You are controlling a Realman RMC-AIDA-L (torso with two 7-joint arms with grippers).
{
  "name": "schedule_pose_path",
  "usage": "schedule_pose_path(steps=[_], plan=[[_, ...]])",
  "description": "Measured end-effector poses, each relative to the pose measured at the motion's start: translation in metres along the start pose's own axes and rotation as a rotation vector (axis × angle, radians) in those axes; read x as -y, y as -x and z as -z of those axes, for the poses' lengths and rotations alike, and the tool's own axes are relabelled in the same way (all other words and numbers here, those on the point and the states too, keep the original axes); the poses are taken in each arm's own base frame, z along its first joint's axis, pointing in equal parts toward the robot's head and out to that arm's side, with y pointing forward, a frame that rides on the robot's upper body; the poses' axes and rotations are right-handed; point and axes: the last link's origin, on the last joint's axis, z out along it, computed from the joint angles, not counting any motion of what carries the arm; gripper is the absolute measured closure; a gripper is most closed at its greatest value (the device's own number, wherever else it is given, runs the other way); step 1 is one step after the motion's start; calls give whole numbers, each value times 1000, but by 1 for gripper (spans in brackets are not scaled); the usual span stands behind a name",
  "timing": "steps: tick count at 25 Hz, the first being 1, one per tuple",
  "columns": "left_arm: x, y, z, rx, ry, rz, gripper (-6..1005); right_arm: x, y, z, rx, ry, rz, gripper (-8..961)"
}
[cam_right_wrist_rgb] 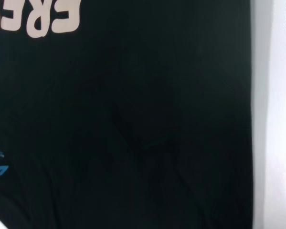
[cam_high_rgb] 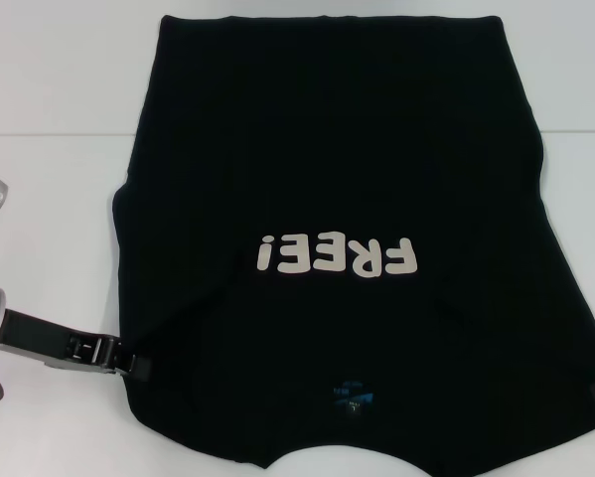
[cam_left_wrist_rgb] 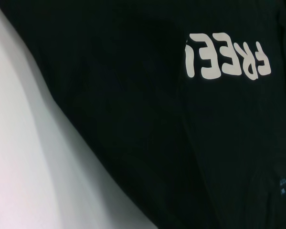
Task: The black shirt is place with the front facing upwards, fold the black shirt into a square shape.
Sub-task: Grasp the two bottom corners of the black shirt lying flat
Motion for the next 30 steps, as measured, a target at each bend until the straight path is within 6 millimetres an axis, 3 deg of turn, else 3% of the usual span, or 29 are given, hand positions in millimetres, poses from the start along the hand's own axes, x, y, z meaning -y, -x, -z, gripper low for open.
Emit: schedule_pose_path(steps=[15,30], plan=[[0,0,0,0,1,-1,965,-10,5,-7,-17,15,27,139],[-1,1,-1,4,5,-2,965,-33,18,-16,-28,48,96,150]])
